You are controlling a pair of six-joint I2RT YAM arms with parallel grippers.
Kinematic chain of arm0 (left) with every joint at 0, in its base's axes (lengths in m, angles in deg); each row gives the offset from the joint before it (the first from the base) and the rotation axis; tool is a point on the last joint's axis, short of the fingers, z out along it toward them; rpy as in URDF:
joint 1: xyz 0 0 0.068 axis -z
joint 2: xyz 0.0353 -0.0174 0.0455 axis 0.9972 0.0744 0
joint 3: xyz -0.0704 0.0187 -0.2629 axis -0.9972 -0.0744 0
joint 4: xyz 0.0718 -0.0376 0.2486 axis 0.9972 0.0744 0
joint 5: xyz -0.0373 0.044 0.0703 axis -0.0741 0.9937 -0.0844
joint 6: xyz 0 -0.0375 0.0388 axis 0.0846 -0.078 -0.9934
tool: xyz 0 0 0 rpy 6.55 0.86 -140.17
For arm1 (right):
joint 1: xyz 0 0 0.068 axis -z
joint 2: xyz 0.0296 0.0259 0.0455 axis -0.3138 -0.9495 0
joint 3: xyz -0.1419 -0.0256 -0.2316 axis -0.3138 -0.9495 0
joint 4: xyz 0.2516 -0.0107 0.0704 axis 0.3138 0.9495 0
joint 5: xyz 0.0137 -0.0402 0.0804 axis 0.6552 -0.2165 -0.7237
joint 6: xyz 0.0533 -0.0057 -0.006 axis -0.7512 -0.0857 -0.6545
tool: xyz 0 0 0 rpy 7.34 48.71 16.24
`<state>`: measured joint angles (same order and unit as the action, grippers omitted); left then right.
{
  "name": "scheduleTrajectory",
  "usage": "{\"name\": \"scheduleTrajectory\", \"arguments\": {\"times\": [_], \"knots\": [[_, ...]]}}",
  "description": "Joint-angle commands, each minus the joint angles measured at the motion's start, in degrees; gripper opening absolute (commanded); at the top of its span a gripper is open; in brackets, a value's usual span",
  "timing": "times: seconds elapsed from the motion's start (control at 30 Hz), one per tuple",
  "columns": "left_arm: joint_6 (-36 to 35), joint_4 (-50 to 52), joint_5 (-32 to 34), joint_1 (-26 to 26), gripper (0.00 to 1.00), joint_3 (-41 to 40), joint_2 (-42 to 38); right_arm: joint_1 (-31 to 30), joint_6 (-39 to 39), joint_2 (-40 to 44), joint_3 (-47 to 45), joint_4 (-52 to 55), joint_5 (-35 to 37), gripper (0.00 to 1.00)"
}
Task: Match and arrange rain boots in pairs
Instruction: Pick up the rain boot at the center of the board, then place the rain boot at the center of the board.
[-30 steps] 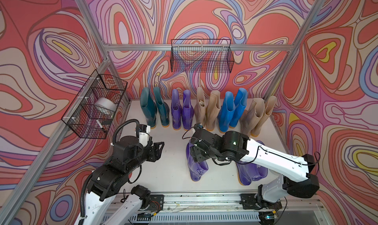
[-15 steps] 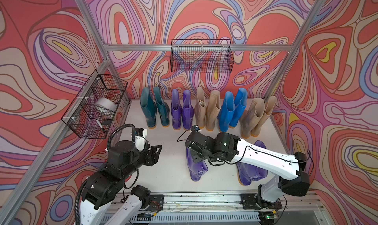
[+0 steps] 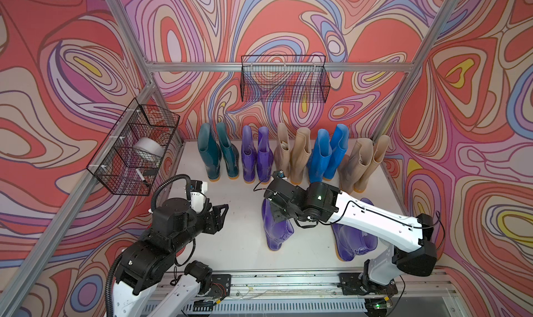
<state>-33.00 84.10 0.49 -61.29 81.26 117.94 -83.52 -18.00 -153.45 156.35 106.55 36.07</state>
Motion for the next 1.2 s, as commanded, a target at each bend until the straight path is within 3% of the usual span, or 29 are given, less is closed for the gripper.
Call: {"name": "scheduleTrajectory", "arguments": {"times": [0.0,0.33,0.87,1.17], "knots": [[0.2,1.7,-0.1,0.3,0.66,1.1,0.4,1.9,2.8,2.7,1.4,-4.6,3.0,0.00],[0.4,1.0,-0.4,0.3,0.66,1.1,1.3,6.6,6.5,0.7,1.1,-8.5,-2.0,0.00],[0.2,0.9,-0.9,0.3,0.66,1.2,1.7,7.7,4.8,-1.7,-1.7,-10.8,-5.5,0.01],[0.1,1.0,-0.9,0.3,0.66,1.4,1.6,7.7,5.3,-1.2,-0.1,-10.6,-5.4,0.27]]}}
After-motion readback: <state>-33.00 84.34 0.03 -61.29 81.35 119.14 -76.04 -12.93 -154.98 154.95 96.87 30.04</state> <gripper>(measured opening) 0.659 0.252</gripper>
